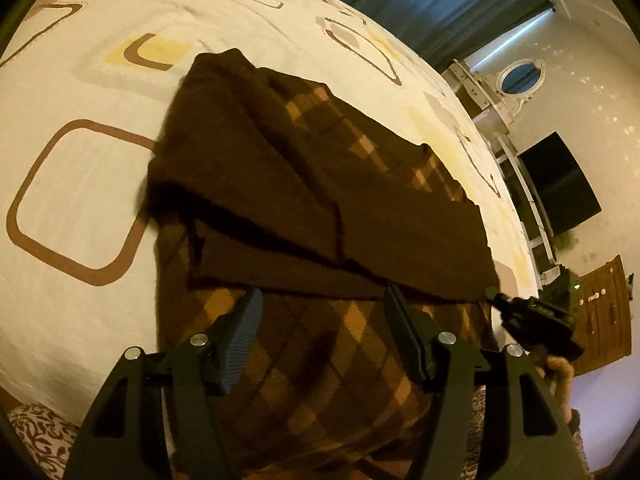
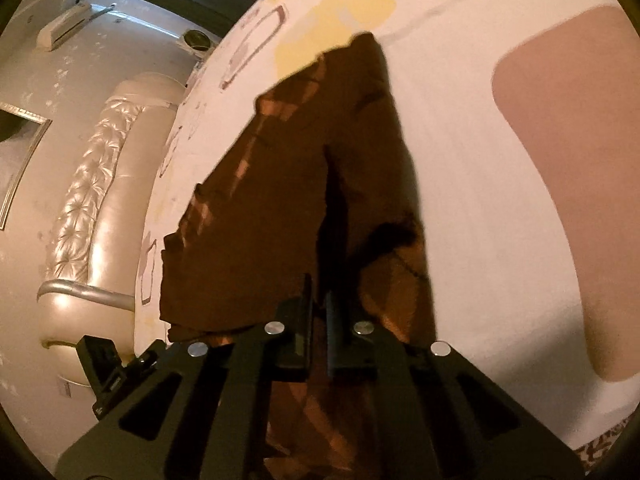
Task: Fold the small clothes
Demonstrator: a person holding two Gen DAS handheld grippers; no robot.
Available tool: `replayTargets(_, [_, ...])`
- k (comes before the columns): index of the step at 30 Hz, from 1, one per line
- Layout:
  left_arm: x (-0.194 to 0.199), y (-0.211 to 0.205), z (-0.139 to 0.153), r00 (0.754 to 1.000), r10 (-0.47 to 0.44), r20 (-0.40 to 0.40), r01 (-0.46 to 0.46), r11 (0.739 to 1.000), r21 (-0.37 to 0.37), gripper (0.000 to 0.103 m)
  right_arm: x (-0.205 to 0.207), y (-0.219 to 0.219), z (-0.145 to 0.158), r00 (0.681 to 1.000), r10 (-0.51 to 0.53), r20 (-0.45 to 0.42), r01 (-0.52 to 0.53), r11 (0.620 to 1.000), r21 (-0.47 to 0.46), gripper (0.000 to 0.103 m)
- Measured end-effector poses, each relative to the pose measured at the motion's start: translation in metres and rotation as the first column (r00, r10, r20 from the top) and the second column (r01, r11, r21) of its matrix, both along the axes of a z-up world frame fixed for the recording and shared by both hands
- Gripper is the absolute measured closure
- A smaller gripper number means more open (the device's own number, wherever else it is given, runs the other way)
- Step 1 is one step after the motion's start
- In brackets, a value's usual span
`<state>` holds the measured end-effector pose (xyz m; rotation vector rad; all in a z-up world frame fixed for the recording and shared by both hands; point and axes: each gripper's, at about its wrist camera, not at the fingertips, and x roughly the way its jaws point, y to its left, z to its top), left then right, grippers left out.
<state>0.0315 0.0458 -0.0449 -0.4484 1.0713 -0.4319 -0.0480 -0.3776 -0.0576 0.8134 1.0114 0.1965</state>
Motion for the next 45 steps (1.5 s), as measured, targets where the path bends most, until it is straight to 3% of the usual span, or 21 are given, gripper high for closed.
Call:
replayTargets(5, [-0.001, 0.002, 0.000, 1.000, 0.003, 0.009, -0.004, 1.000, 0.016, 0.038, -0.002, 0.000, 0.037, 0.994, -0.003, 0.110, 0.007, 0.999, -0.039, 0.099])
replayTargets(7, [-0.002, 0.003, 0.000, 1.000, 0.007, 0.015, -0.008, 1.000, 0.017, 0.036, -0.005, -0.006, 0.040, 0.993, -0.012, 0.115, 0.018, 0.999, -0.050, 0.099])
replayTargets(12, [-0.002, 0.012, -0.002, 0.999, 0.034, 0.020, -0.034, 0.999, 0.013, 0.036, -0.017, -0.024, 0.000, 0.999, -0.037, 0.016, 0.038, 0.996, -0.075, 0.099])
replayTargets(15, [0.000, 0.022, -0.003, 0.997, 0.073, 0.015, -0.073, 0.997, -0.003, 0.036, -0.021, -0.034, -0.020, 0.998, -0.059, -0.008, 0.059, 0.998, -0.024, 0.099])
replayTargets(23, [0.019, 0.047, 0.003, 0.977, 0.213, 0.026, -0.212, 0.976, -0.050, 0.035, -0.022, -0.030, -0.018, 0.999, -0.042, 0.010, 0.042, 0.998, -0.043, 0.099])
replayTargets(27, [0.040, 0.044, -0.005, 0.979, 0.205, 0.014, -0.205, 0.978, 0.041, 0.035, -0.019, -0.032, -0.018, 1.000, -0.014, -0.015, 0.013, 1.000, -0.026, 0.099])
replayTargets(30, [0.045, 0.039, -0.005, 0.983, 0.181, 0.026, -0.183, 0.980, 0.082, 0.034, -0.019, -0.032, -0.001, 1.000, -0.005, -0.006, 0.004, 0.996, -0.087, 0.094])
replayTargets(32, [0.044, 0.034, -0.004, 0.987, 0.157, 0.042, -0.161, 0.981, 0.108, 0.032, -0.016, -0.030, 0.025, 0.998, 0.005, 0.058, 0.005, 0.985, -0.172, 0.093])
replayTargets(34, [0.042, 0.032, -0.003, 0.987, 0.154, 0.053, -0.160, 0.980, 0.121, 0.032, -0.005, -0.024, 0.049, 0.991, 0.029, 0.129, -0.003, 0.980, -0.198, 0.082])
replayTargets(37, [0.032, 0.030, 0.016, 0.976, 0.169, 0.139, -0.184, 0.977, 0.109, 0.032, 0.026, 0.001, 0.065, 0.975, 0.115, 0.189, -0.085, 0.984, -0.159, 0.072])
replayTargets(40, [0.035, 0.016, 0.029, 0.968, 0.102, 0.228, -0.143, 0.975, 0.171, 0.030, 0.074, 0.051, 0.059, 0.944, 0.272, 0.187, -0.252, 0.959, -0.127, 0.068])
replayTargets(42, [0.047, 0.011, 0.022, 0.975, 0.072, 0.210, -0.118, 0.970, 0.214, 0.030, 0.100, 0.080, 0.050, 0.923, 0.346, 0.168, -0.326, 0.936, -0.135, 0.068])
replayTargets(43, [0.052, 0.013, 0.016, 0.980, 0.074, 0.187, -0.115, 0.969, 0.220, 0.030, 0.119, 0.104, 0.043, 0.898, 0.413, 0.150, -0.395, 0.909, -0.135, 0.068])
replayTargets(45, [0.061, 0.022, -0.001, 0.988, 0.113, 0.109, -0.135, 0.965, 0.223, 0.030, 0.143, 0.135, 0.032, 0.869, 0.480, 0.121, -0.457, 0.872, -0.177, 0.068])
